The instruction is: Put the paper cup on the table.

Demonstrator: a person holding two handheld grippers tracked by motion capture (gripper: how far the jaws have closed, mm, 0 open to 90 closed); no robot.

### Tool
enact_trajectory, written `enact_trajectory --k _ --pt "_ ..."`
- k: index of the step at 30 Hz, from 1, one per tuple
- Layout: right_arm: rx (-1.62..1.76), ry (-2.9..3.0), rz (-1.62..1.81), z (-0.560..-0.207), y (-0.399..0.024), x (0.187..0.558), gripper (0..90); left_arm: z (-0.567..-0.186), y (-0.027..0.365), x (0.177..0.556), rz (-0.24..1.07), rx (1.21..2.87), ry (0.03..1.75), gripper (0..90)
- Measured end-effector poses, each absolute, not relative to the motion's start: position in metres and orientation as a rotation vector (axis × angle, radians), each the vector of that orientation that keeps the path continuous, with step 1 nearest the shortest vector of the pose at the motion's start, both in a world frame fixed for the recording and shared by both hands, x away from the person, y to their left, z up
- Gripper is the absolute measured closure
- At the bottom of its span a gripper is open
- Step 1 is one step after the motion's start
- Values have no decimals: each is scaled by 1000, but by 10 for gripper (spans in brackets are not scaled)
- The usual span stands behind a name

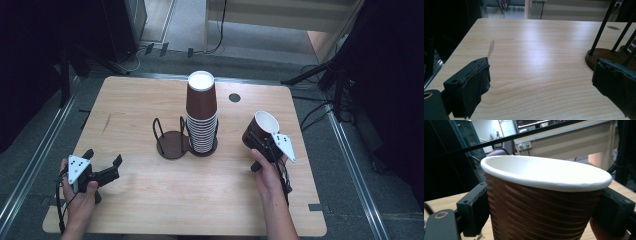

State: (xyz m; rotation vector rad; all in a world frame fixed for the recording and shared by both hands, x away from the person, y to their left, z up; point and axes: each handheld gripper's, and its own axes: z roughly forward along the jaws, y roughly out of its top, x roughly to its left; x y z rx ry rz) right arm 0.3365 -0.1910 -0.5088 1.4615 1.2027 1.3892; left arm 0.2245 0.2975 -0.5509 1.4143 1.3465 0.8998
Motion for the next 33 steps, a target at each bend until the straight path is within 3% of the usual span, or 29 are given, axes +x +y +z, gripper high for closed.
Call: enact_trajectory --k 33 --pt "1300 1230 1127 -532 -186 372 106 -551 299 220 882 1443 1337 21"
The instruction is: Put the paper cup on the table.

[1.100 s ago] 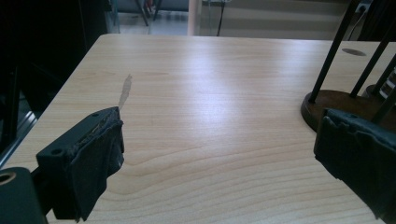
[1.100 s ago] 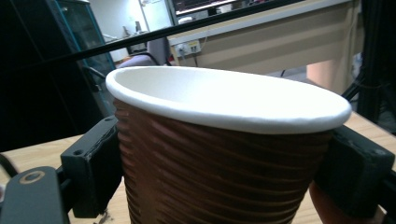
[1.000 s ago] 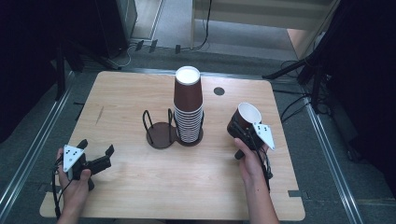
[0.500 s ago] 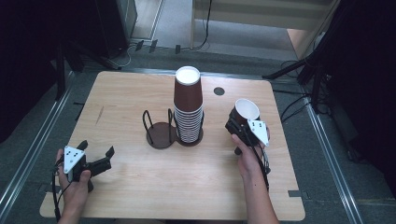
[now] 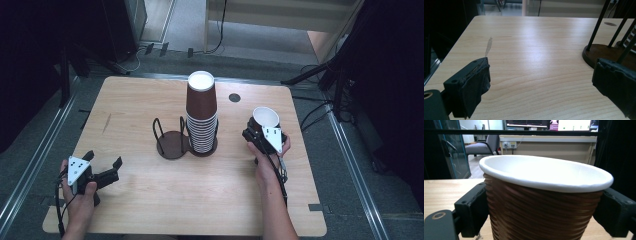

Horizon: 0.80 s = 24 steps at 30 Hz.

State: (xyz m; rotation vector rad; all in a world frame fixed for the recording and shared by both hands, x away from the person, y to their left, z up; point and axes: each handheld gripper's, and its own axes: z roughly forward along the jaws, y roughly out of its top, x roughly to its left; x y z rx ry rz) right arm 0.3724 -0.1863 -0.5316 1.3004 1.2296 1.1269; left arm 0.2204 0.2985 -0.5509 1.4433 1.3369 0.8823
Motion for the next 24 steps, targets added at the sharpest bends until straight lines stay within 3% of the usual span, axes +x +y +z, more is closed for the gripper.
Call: enact_trajectory --k 24 --pt "1276 1244 1110 -548 -196 370 95 -551 298 221 875 1441 1341 21"
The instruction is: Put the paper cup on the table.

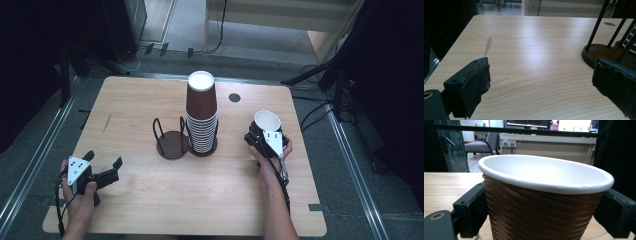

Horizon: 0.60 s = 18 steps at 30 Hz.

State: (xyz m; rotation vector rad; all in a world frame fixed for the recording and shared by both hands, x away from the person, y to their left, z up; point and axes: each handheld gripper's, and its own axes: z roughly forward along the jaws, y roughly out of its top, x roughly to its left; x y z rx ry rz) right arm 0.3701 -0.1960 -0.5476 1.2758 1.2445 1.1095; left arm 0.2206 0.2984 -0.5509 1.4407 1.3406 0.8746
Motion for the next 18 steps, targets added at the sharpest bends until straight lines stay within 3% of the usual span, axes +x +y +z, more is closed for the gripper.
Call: enact_trajectory --k 11,18 --pt "1295 1260 1115 -547 -198 370 66 -551 299 221 868 1438 1346 21" --pt "1338 1284 1132 -545 -200 369 0 -551 299 221 861 1436 1348 21"
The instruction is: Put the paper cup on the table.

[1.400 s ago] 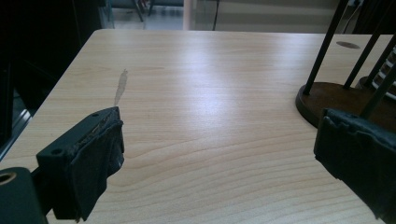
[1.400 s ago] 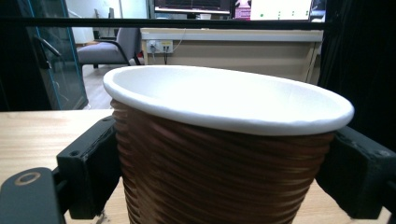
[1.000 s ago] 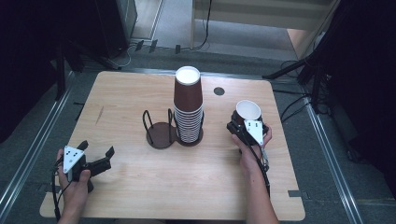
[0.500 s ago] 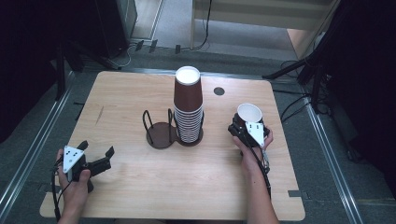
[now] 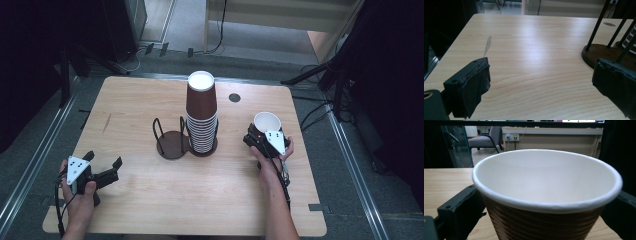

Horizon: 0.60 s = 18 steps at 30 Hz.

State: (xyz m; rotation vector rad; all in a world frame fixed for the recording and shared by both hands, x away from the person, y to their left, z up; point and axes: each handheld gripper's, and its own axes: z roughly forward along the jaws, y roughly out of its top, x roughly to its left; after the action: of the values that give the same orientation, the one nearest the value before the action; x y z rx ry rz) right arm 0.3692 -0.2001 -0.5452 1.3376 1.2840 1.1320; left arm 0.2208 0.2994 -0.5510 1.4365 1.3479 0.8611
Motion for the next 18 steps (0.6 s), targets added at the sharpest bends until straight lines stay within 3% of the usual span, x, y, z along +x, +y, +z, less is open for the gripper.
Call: enact_trajectory --k 18 --pt "1336 1297 1244 -518 -199 346 0 -551 300 221 856 1437 1353 21"
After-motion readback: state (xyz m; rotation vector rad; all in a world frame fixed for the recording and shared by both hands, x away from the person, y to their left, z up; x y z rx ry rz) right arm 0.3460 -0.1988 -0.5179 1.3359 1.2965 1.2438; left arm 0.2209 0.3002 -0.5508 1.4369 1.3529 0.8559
